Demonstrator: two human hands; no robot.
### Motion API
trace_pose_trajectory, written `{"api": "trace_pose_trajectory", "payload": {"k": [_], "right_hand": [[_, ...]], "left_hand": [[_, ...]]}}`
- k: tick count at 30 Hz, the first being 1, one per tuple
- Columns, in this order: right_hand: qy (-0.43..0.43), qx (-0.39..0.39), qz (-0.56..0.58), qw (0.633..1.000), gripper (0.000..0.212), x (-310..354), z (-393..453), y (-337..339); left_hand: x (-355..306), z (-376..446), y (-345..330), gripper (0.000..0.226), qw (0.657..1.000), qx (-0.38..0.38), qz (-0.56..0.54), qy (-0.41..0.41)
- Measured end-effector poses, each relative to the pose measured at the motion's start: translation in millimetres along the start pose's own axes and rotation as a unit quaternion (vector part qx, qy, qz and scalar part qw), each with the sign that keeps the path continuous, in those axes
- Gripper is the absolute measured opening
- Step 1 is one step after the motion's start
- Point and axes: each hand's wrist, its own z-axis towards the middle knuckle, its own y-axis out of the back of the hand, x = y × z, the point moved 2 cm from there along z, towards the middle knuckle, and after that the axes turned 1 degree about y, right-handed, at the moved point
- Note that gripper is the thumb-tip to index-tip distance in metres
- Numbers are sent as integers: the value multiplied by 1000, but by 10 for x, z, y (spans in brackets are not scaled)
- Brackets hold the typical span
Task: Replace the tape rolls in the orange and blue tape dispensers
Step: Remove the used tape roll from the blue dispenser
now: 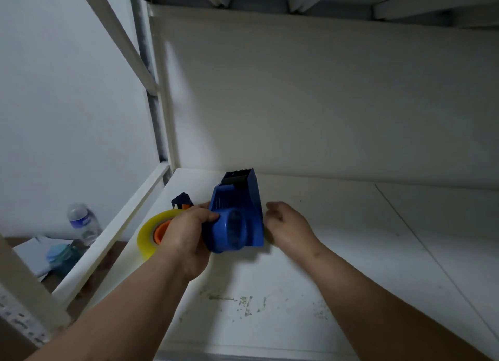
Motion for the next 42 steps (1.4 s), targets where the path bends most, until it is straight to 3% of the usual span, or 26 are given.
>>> {"api": "trace_pose_trajectory", "payload": {"k": [4, 6, 11, 25, 42], "right_hand": [[-7, 1, 141, 990, 19, 19, -211, 63], [-14, -15, 165, 986, 17, -35, -305, 98], [-33, -48, 156, 986, 18, -235, -564, 240], [-84, -88, 99, 988, 27, -1221, -1294, 1516], [-135, -154, 96, 974, 34, -2492, -1686, 3098]], "left_hand": [[30, -37, -177, 30, 998, 52, 35, -5], [75, -71, -270, 27, 996, 80, 48, -6], [291, -156, -500, 8, 989, 131, 74, -5], [1100, -744, -1913, 19, 961, 205, 143, 119], [2047, -867, -3828, 19, 934, 274, 184, 133]]}}
